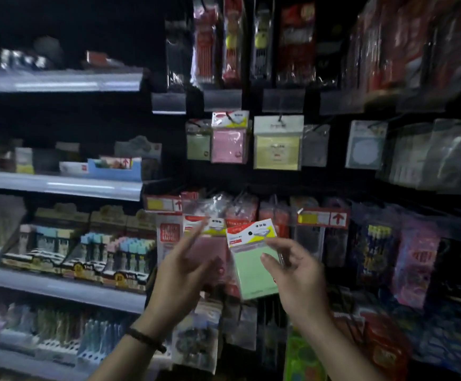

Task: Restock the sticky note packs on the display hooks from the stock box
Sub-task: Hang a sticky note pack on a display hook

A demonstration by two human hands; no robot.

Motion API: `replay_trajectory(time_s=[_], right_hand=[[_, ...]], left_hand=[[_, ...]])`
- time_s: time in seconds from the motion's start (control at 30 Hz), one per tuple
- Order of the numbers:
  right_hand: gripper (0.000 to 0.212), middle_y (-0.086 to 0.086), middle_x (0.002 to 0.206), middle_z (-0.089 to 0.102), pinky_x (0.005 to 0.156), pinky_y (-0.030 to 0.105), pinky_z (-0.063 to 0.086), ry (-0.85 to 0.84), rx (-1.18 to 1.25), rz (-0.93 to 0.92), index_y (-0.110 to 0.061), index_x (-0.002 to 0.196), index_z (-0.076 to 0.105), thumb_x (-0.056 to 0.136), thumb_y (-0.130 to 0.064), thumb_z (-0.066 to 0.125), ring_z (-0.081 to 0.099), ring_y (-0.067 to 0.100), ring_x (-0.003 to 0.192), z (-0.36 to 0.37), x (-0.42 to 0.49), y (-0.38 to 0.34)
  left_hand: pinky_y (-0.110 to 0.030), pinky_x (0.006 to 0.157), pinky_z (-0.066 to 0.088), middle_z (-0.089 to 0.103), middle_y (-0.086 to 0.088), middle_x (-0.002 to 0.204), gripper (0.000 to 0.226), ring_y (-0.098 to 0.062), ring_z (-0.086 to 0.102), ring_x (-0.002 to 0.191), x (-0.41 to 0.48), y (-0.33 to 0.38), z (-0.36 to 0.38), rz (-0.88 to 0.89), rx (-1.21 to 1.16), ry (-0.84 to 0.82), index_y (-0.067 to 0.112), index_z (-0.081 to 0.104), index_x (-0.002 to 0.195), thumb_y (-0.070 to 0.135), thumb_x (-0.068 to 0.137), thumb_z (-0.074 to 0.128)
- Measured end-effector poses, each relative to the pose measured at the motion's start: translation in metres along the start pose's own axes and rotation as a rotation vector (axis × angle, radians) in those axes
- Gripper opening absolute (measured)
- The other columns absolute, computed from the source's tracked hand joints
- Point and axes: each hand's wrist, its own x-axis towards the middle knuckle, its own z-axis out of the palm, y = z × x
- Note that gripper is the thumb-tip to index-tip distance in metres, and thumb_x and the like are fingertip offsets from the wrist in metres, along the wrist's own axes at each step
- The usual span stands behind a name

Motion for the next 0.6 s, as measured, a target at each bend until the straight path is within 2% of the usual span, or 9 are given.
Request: replay_trajectory(time_s=[0.03, 0.07, 0.13, 0.2, 0.27, 0.37, 0.47, 0.53, 0.6], right_hand=[[0.030, -0.013, 0.108, 0.080, 0.085, 0.021, 0.060, -0.007, 0.006, -0.014, -0.029, 0.105, 0.080, 0.091, -0.002, 0.079, 0.075, 0.007, 0.105, 0.007, 0.007, -0.003], [0.029, -0.016, 0.109, 0.080, 0.085, 0.016, 0.057, -0.016, 0.017, -0.022, -0.029, 0.103, 0.081, 0.091, -0.002, 0.079, 0.074, 0.004, 0.107, 0.014, 0.016, -0.007], [0.030, -0.017, 0.111, 0.080, 0.086, 0.013, 0.055, -0.035, 0.045, -0.028, -0.029, 0.102, 0.082, 0.091, -0.001, 0.079, 0.073, 0.002, 0.109, 0.029, 0.033, -0.014], [0.033, -0.014, 0.110, 0.081, 0.089, 0.019, 0.057, -0.050, 0.074, -0.042, -0.029, 0.101, 0.082, 0.090, 0.002, 0.078, 0.075, 0.005, 0.108, 0.045, 0.052, -0.020], [0.033, -0.013, 0.109, 0.081, 0.094, 0.034, 0.060, -0.068, 0.065, -0.061, -0.028, 0.102, 0.082, 0.090, 0.003, 0.078, 0.076, 0.009, 0.107, 0.063, 0.071, -0.027], [0.036, -0.010, 0.107, 0.082, 0.096, 0.047, 0.062, -0.102, 0.029, -0.085, -0.026, 0.107, 0.082, 0.088, 0.003, 0.078, 0.077, 0.012, 0.104, 0.088, 0.099, -0.036], [0.039, -0.011, 0.109, 0.081, 0.096, 0.052, 0.062, -0.103, 0.007, -0.109, -0.029, 0.110, 0.082, 0.086, 0.001, 0.078, 0.078, 0.016, 0.102, 0.113, 0.127, -0.046], [0.039, -0.015, 0.110, 0.080, 0.094, 0.049, 0.063, -0.075, -0.020, -0.150, -0.036, 0.109, 0.082, 0.086, -0.004, 0.080, 0.076, 0.010, 0.095, 0.131, 0.144, -0.052], [0.040, -0.014, 0.114, 0.080, 0.088, 0.037, 0.064, -0.053, -0.025, -0.192, -0.042, 0.107, 0.080, 0.088, -0.007, 0.080, 0.068, 0.001, 0.085, 0.148, 0.156, -0.057]], left_hand=[[-0.051, 0.073, 0.067, 0.070, 0.006, 0.135, 0.072, -0.026, 0.078, 0.100, 0.009, 0.003, -0.008, 0.059, 0.110, -0.016, 0.058, 0.061, 0.138, 0.001, 0.096, 0.073], [-0.047, 0.071, 0.067, 0.074, 0.007, 0.126, 0.071, -0.021, 0.078, 0.094, 0.018, 0.007, -0.017, 0.108, 0.201, -0.035, 0.057, 0.067, 0.132, -0.004, 0.095, 0.071], [-0.037, 0.072, 0.066, 0.078, 0.011, 0.109, 0.082, -0.008, 0.077, 0.084, 0.033, 0.020, -0.036, 0.177, 0.353, -0.080, 0.057, 0.063, 0.137, -0.009, 0.089, 0.070], [-0.030, 0.075, 0.064, 0.079, 0.016, 0.097, 0.083, -0.001, 0.076, 0.081, 0.047, 0.036, -0.055, 0.241, 0.507, -0.177, 0.059, 0.053, 0.145, 0.000, 0.091, 0.072], [-0.030, 0.076, 0.063, 0.076, 0.026, 0.091, 0.071, 0.005, 0.073, 0.080, 0.064, 0.048, -0.074, 0.280, 0.675, -0.247, 0.058, 0.049, 0.148, 0.018, 0.094, 0.074], [-0.029, 0.068, 0.064, 0.070, 0.030, 0.085, 0.063, 0.003, 0.072, 0.073, 0.092, 0.058, -0.099, 0.246, 0.782, -0.332, 0.056, 0.045, 0.151, 0.036, 0.097, 0.070], [-0.030, 0.060, 0.064, 0.070, 0.013, 0.083, 0.076, -0.007, 0.072, 0.067, 0.123, 0.067, -0.118, 0.216, 0.916, -0.314, 0.069, 0.027, 0.151, 0.036, 0.097, 0.068], [-0.035, 0.054, 0.063, 0.070, 0.006, 0.077, 0.079, -0.014, 0.070, 0.061, 0.144, 0.071, -0.128, 0.190, 0.990, -0.263, 0.076, 0.024, 0.147, 0.033, 0.094, 0.066], [-0.037, 0.062, 0.065, 0.074, 0.005, 0.088, 0.077, -0.013, 0.072, 0.068, 0.162, 0.075, -0.135, 0.222, 1.026, -0.261, 0.075, 0.024, 0.148, 0.038, 0.094, 0.065]])
